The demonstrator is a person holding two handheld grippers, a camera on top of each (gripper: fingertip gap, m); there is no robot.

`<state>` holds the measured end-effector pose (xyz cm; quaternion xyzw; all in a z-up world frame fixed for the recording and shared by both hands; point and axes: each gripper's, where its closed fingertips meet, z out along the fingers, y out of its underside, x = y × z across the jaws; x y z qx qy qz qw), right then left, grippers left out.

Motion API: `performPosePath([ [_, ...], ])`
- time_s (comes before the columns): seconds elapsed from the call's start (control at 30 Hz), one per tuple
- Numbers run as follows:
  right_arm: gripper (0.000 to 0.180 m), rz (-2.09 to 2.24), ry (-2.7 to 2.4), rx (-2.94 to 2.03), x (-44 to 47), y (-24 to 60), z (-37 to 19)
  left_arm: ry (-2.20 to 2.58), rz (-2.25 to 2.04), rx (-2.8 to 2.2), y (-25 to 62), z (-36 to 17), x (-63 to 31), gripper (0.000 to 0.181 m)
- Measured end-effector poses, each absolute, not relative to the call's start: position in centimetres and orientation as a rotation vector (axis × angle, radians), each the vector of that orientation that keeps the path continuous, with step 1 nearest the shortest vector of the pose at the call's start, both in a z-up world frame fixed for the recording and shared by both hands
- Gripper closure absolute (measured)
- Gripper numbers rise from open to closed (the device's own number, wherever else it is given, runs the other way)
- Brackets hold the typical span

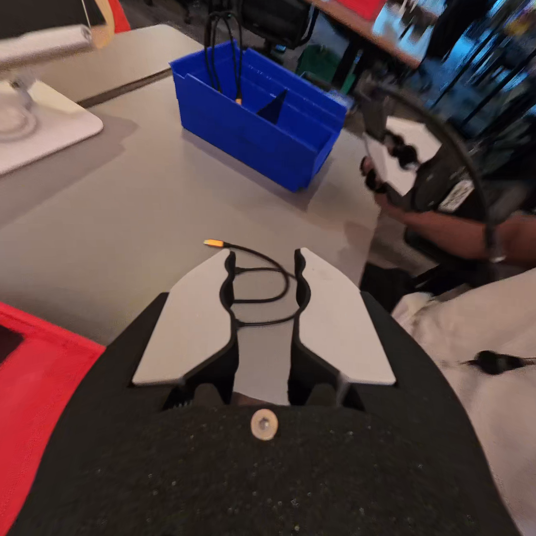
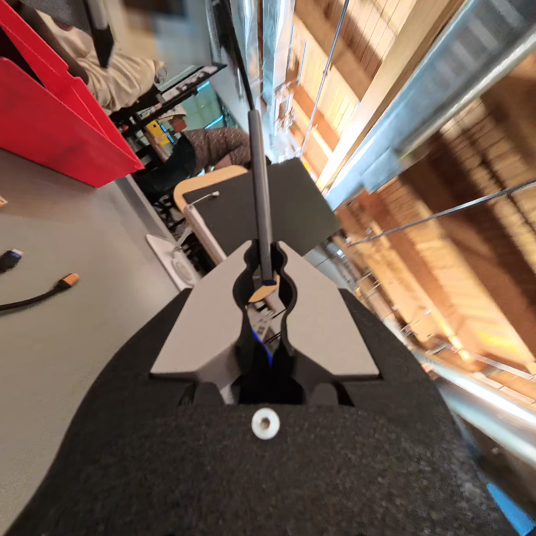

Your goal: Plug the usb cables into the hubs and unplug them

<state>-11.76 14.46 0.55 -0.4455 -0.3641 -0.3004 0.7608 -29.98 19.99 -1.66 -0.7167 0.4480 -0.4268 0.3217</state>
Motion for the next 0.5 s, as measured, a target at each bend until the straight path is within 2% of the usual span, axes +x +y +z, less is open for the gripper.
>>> performPosePath([
  [0.1,0.171,-0.765,-0.866,-0.822,-13.4,13.6,0.8,1.075,-1.430,-1.820,18.6,0.4,-29.3,0.129],
  [0.23,0.171,-0.870,-0.921,-0.670,-15.3,12.1,0.9,1.076,-1.703,-1.711,15.4,2.4,-26.9,0.123],
  [0.33,0.171,-0.934,-0.947,-0.625,-16.1,11.7,0.9,1.150,-1.802,-1.759,12.8,1.5,-24.9,0.123],
  [0.5,0.171,-1.000,-1.003,-0.551,-17.1,11.0,0.4,1.197,-1.705,-1.814,11.6,-0.1,-22.6,0.142],
])
